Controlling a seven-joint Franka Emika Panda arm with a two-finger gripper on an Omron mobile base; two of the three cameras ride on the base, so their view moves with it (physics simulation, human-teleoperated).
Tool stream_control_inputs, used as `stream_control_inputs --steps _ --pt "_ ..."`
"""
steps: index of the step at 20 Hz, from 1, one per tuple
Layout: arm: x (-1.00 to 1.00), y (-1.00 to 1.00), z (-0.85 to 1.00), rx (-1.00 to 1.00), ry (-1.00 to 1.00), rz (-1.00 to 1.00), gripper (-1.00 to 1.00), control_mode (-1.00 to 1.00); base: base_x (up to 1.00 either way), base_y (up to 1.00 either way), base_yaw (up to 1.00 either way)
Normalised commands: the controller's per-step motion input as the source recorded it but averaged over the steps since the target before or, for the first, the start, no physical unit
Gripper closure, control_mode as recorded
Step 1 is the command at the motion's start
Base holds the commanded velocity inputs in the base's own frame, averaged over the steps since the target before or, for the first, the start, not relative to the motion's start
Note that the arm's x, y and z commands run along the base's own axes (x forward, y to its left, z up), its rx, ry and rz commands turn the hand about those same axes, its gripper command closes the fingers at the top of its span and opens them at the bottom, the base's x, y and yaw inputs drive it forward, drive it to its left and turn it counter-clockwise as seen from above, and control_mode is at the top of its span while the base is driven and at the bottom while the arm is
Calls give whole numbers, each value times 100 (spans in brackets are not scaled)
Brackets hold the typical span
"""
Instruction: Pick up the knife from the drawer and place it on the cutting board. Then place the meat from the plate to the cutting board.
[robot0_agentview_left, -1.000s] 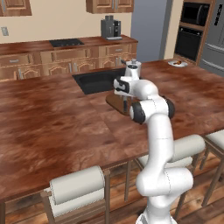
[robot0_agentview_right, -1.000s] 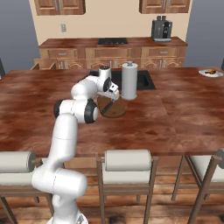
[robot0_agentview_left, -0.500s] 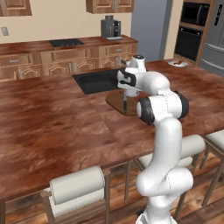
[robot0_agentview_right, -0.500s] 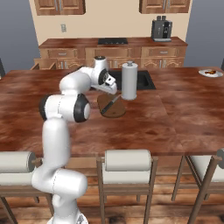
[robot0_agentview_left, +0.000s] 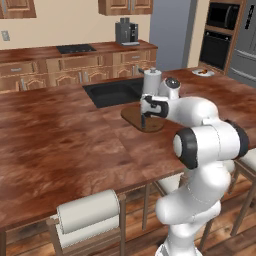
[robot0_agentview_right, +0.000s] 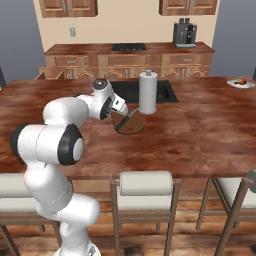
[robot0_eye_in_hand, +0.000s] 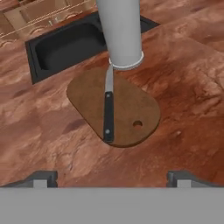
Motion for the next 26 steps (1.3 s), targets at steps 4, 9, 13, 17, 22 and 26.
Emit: stream_control_inputs --steps 4,9,13,17,22,26 --pt "-92 9 97 0 -47 0 -100 -100 0 0 0" --pt "-41 0 63 0 -25 0 -100 -100 0 0 0" --pt "-42 0 -19 -2 4 0 -100 -100 0 0 0" --pt "-25 -2 -13 0 1 0 -100 100 -75 -12 0" --pt "0 0 0 0 0 0 -100 100 -92 -67 0" --pt "0 0 0 0 0 0 -100 100 -3 -100 -1"
